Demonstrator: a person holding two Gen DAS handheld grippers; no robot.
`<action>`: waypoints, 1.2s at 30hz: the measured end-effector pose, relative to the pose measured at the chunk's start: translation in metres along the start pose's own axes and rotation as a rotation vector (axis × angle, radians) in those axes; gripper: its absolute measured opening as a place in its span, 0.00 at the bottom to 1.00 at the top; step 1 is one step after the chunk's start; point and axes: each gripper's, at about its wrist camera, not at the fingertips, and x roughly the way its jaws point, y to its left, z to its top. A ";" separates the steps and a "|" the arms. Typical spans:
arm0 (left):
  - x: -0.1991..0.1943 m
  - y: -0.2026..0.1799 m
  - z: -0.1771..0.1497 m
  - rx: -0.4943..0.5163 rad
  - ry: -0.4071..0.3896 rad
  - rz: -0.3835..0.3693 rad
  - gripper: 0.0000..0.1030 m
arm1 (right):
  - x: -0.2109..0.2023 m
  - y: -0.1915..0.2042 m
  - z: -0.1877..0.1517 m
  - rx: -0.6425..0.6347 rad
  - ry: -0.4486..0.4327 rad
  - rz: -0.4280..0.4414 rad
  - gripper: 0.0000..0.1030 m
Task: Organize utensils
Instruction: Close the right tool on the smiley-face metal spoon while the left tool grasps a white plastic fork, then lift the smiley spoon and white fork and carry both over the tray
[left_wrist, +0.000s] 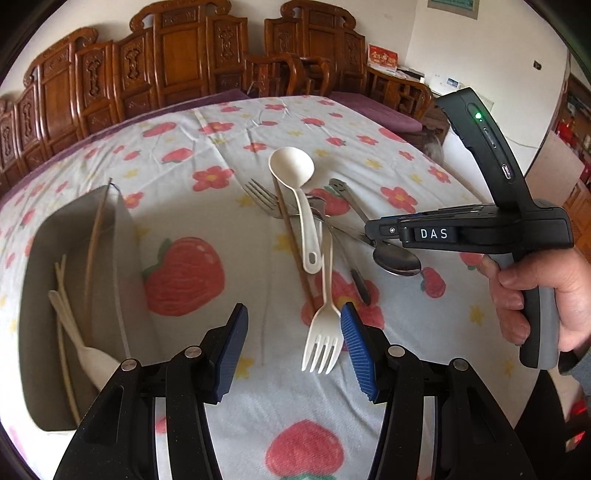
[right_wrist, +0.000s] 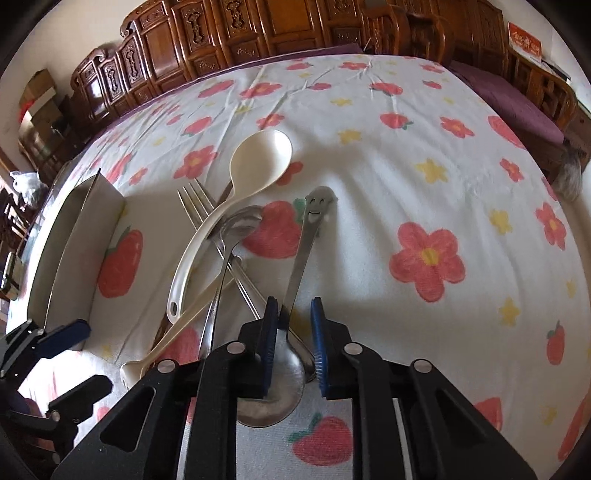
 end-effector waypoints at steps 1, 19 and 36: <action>0.002 0.000 0.001 -0.002 0.003 -0.005 0.48 | 0.000 0.001 0.001 -0.007 0.007 -0.005 0.15; 0.035 -0.004 -0.001 -0.012 0.069 -0.066 0.33 | -0.016 -0.001 -0.015 -0.075 0.007 -0.060 0.06; -0.004 -0.020 -0.020 0.051 0.030 -0.037 0.21 | -0.036 0.008 -0.040 -0.085 -0.005 -0.033 0.07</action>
